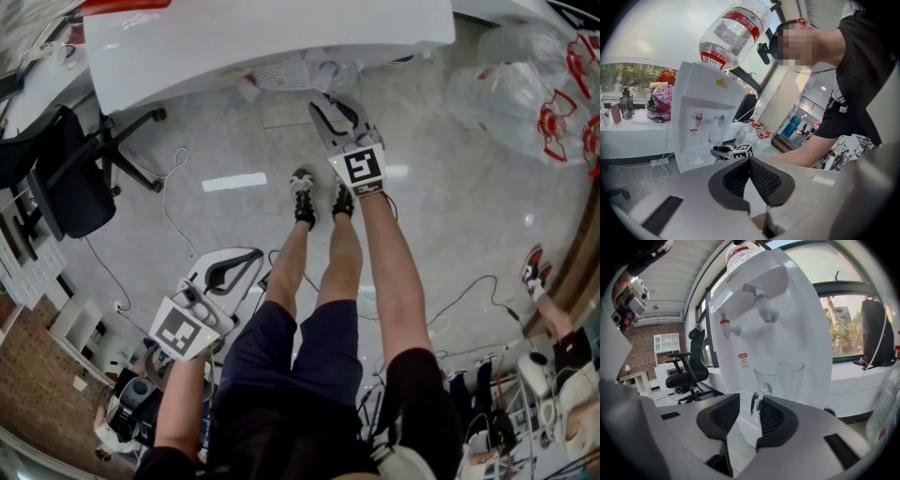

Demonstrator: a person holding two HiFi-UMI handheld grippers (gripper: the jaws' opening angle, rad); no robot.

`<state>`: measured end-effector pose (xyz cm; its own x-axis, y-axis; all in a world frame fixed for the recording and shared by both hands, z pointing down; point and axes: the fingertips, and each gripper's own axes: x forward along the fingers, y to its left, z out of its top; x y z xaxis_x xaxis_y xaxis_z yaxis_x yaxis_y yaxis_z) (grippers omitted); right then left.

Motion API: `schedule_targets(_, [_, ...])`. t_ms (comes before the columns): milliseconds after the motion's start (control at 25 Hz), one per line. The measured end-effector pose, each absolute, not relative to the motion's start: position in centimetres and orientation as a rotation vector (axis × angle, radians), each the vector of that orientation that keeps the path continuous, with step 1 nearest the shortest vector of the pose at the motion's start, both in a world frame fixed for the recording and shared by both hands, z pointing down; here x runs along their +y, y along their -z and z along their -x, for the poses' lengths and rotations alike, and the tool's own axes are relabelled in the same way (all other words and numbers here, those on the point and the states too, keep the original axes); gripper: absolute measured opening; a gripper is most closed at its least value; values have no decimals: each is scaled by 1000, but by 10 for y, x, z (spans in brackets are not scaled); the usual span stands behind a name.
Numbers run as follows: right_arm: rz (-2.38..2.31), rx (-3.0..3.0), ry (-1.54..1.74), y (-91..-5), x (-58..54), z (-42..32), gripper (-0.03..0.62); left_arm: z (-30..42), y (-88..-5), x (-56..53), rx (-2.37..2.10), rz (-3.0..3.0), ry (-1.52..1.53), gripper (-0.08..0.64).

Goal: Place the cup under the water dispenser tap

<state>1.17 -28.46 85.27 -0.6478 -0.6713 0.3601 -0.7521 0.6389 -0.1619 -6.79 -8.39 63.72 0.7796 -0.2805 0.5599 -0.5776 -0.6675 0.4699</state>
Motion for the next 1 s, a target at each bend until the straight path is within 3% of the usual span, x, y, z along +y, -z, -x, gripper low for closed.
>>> schedule_targets(400, [-985,-2668,-597,-854,-281,-6,107,69,-643,-79,-617,-2298,-595,0])
schedule_targets(1000, [-473,-2647,-299,-855,-268,-20,101,45,-654,-86,-672,-2277,-566,0])
